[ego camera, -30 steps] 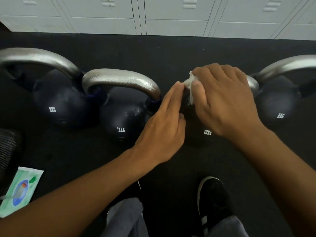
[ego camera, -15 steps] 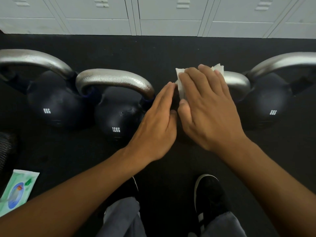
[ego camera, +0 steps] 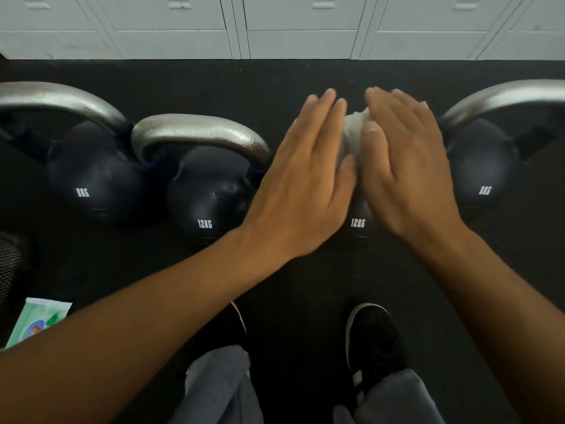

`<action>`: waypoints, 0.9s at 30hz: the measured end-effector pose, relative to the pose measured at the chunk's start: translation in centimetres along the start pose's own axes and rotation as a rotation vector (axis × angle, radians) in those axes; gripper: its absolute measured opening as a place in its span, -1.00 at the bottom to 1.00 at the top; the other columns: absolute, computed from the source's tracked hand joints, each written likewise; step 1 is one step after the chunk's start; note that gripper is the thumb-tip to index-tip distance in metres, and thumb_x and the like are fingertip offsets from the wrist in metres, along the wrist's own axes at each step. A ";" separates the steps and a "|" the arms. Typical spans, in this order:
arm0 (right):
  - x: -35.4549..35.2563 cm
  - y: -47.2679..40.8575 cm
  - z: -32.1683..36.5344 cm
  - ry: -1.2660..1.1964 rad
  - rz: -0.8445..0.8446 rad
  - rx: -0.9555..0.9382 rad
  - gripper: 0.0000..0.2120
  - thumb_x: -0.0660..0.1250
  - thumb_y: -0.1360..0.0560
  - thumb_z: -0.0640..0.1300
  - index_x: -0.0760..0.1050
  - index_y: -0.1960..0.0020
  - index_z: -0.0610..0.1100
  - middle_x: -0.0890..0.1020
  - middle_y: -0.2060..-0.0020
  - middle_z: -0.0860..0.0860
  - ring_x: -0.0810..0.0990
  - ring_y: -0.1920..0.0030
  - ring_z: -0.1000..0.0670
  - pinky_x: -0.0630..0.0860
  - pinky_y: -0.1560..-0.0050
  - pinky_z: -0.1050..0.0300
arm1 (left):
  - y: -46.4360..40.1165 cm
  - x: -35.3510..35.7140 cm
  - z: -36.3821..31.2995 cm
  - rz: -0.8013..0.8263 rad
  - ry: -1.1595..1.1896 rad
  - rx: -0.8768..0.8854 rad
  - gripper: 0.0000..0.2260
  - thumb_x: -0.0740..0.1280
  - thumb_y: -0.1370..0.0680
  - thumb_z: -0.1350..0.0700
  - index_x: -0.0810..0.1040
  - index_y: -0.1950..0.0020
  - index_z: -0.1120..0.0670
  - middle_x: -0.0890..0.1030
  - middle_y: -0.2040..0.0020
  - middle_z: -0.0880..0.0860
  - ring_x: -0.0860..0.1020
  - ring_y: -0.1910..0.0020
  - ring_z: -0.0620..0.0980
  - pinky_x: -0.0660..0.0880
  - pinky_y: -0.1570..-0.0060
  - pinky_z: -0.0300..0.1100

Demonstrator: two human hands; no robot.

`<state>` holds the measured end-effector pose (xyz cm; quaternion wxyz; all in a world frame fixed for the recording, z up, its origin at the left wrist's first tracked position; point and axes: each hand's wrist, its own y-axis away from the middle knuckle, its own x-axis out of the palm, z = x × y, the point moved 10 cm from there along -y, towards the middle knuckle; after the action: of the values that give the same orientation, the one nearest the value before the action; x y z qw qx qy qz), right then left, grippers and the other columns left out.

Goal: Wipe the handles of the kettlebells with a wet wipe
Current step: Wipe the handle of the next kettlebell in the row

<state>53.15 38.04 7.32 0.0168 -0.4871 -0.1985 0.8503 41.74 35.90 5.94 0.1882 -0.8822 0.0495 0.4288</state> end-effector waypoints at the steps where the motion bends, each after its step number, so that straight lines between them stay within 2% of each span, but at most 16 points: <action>1: 0.1 0.1 -0.5 -0.006 0.007 0.006 -0.42 -0.10 -0.69 0.01 0.37 -0.55 -0.25 0.46 -0.52 -0.16 0.31 -0.59 -0.11 0.09 -0.64 -0.10 | -0.7 0.5 -0.4 0.036 -0.083 0.027 -0.42 -0.03 -0.71 -0.05 0.11 -0.65 0.25 0.13 -0.67 0.20 0.04 -0.67 0.10 0.07 -0.64 0.04; 3: 0.1 0.1 -0.8 -0.005 0.002 -0.031 -0.46 -0.08 -0.71 -0.02 0.43 -0.50 -0.26 0.51 -0.46 -0.17 0.41 -0.52 -0.11 0.19 -0.60 -0.11 | -1.8 1.6 -0.8 0.092 -0.185 0.060 -0.35 -0.08 -0.66 -0.11 0.12 -0.64 0.28 0.20 -0.64 0.25 0.13 -0.65 0.17 0.11 -0.63 0.08; 6: -0.3 -0.1 -1.1 -0.011 -0.027 -0.038 -0.48 -0.06 -0.72 -0.03 0.47 -0.47 -0.27 0.56 -0.41 -0.18 0.47 -0.45 -0.11 0.28 -0.54 -0.05 | -1.7 1.7 -0.9 0.040 -0.210 0.077 -0.34 -0.02 -0.66 -0.12 0.17 -0.61 0.30 0.31 -0.57 0.29 0.29 -0.58 0.20 0.19 -0.60 0.06; 11: -0.5 0.4 -1.6 -0.010 -0.033 -0.020 -0.51 -0.03 -0.73 -0.05 0.45 -0.47 -0.27 0.55 -0.37 -0.18 0.43 -0.39 -0.10 0.25 -0.48 0.04 | 1.4 2.1 -0.9 0.014 -0.222 -0.006 -0.39 0.04 -0.70 -0.03 0.04 -0.65 0.29 0.09 -0.66 0.26 0.06 -0.67 0.17 0.17 -0.61 0.05; 13: -0.3 0.4 -1.2 -0.015 -0.028 -0.031 -0.51 -0.04 -0.72 -0.04 0.46 -0.44 -0.27 0.55 -0.33 -0.18 0.43 -0.36 -0.10 0.27 -0.48 -0.01 | 1.2 2.3 -0.8 0.007 -0.241 -0.007 -0.38 0.02 -0.70 -0.04 0.04 -0.65 0.30 0.09 -0.65 0.28 0.06 -0.66 0.19 0.16 -0.62 0.07; 16: -0.1 0.3 -1.0 0.001 -0.030 -0.042 -0.51 -0.04 -0.70 -0.03 0.48 -0.39 -0.26 0.56 -0.28 -0.17 0.47 -0.31 -0.12 0.30 -0.46 -0.08 | -0.6 2.8 -0.4 0.057 -0.296 -0.017 -0.32 -0.05 -0.65 -0.15 0.07 -0.64 0.28 0.20 -0.60 0.29 0.18 -0.62 0.22 0.20 -0.60 0.06; 17: -0.1 0.3 -1.0 -0.002 -0.032 -0.041 -0.51 -0.04 -0.70 -0.02 0.48 -0.39 -0.25 0.56 -0.28 -0.17 0.48 -0.31 -0.13 0.30 -0.46 -0.10 | -1.4 2.7 -0.1 0.062 -0.285 -0.031 -0.32 0.00 -0.64 -0.16 0.11 -0.63 0.27 0.27 -0.56 0.28 0.27 -0.56 0.21 0.28 -0.55 0.03; 19: -0.1 0.4 -1.0 -0.010 -0.033 -0.035 -0.52 -0.02 -0.69 -0.01 0.48 -0.40 -0.24 0.56 -0.29 -0.16 0.47 -0.32 -0.13 0.30 -0.47 -0.13 | -2.9 2.5 0.4 0.050 -0.231 -0.055 -0.42 0.12 -0.68 -0.14 0.23 -0.57 0.21 0.41 -0.43 0.21 0.45 -0.35 0.13 0.44 -0.30 -0.10; 20: -0.1 0.4 -1.1 -0.011 -0.032 -0.033 -0.52 -0.01 -0.69 -0.01 0.47 -0.41 -0.24 0.55 -0.30 -0.15 0.46 -0.33 -0.12 0.30 -0.47 -0.14 | -3.4 2.4 0.5 0.048 -0.209 -0.052 -0.49 0.14 -0.70 -0.13 0.27 -0.53 0.17 0.44 -0.38 0.18 0.48 -0.26 0.09 0.45 -0.19 -0.14; 22: -0.1 0.5 -1.1 -0.011 -0.027 -0.036 -0.53 0.00 -0.69 0.00 0.47 -0.42 -0.22 0.55 -0.31 -0.13 0.46 -0.34 -0.12 0.29 -0.48 -0.15 | -3.5 2.2 0.6 0.022 -0.153 -0.025 -0.55 0.13 -0.71 -0.12 0.31 -0.49 0.15 0.45 -0.34 0.15 0.48 -0.20 0.05 0.47 -0.12 -0.13; 24: -0.1 0.6 -1.1 -0.007 -0.024 -0.041 -0.52 0.00 -0.69 0.00 0.46 -0.42 -0.22 0.54 -0.31 -0.13 0.46 -0.34 -0.12 0.29 -0.48 -0.15 | -2.5 2.1 0.7 -0.021 -0.080 -0.022 -0.52 0.11 -0.72 -0.10 0.28 -0.53 0.17 0.42 -0.40 0.16 0.45 -0.28 0.06 0.50 -0.21 -0.06; 27: 0.1 0.6 -1.3 -0.002 -0.011 -0.040 -0.53 0.00 -0.68 0.00 0.46 -0.42 -0.21 0.53 -0.32 -0.13 0.46 -0.35 -0.13 0.29 -0.48 -0.19 | -0.6 2.1 0.8 -0.073 -0.007 -0.058 -0.46 0.10 -0.72 -0.06 0.16 -0.61 0.21 0.28 -0.55 0.18 0.32 -0.51 0.07 0.44 -0.42 -0.01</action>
<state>54.27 37.91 6.45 0.0117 -0.4856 -0.2182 0.8464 42.59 36.86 4.06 0.1783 -0.8870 0.0044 0.4259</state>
